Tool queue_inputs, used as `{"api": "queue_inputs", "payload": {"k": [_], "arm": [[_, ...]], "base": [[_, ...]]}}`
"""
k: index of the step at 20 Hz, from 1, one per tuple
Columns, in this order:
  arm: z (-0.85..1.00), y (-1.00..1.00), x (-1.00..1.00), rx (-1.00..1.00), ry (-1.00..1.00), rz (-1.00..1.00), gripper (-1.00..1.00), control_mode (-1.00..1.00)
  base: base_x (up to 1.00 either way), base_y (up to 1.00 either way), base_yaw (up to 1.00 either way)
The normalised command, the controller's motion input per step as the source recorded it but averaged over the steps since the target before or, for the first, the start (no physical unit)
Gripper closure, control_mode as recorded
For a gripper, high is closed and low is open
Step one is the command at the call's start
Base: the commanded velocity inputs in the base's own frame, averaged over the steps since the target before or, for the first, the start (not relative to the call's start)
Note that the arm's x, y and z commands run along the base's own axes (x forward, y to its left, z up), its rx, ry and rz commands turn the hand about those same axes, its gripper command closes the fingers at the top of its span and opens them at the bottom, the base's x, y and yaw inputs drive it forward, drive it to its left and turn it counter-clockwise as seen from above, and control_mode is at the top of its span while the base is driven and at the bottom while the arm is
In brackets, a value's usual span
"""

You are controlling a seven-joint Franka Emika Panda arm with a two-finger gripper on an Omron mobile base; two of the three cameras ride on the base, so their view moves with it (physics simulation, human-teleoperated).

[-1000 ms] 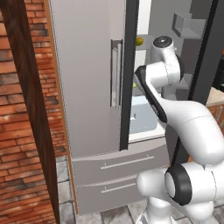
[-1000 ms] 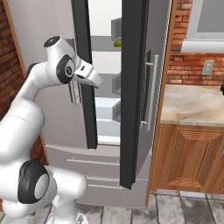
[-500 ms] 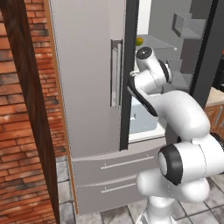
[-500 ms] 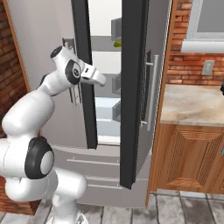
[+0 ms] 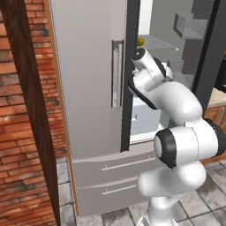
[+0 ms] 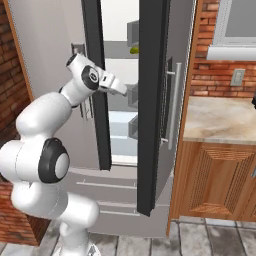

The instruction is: Open the fridge, remove the mango, lemon wedge, and shrimp, and place them on any counter.

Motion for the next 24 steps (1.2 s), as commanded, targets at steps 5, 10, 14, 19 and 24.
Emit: {"api": "queue_inputs", "payload": {"k": [5,10,14,19,24], "arm": [[0.0,-0.51,0.15,0.0,0.0,-0.1,-1.0,-1.0],[0.0,-0.69,-0.02,-0.02,0.0,-0.1,-1.0,-1.0],[0.0,-0.97,-0.34,-0.03,0.0,-0.1,-1.0,-1.0],[0.0,-1.0,-0.53,0.0,0.0,-0.09,-1.0,-1.0],[0.0,-0.78,-0.05,0.2,-0.02,-0.05,-1.0,-1.0]], "base": [[0.0,0.0,0.0],[0.0,0.0,0.0],[0.0,0.0,0.0],[0.0,0.0,0.0],[0.0,0.0,0.0]]}}
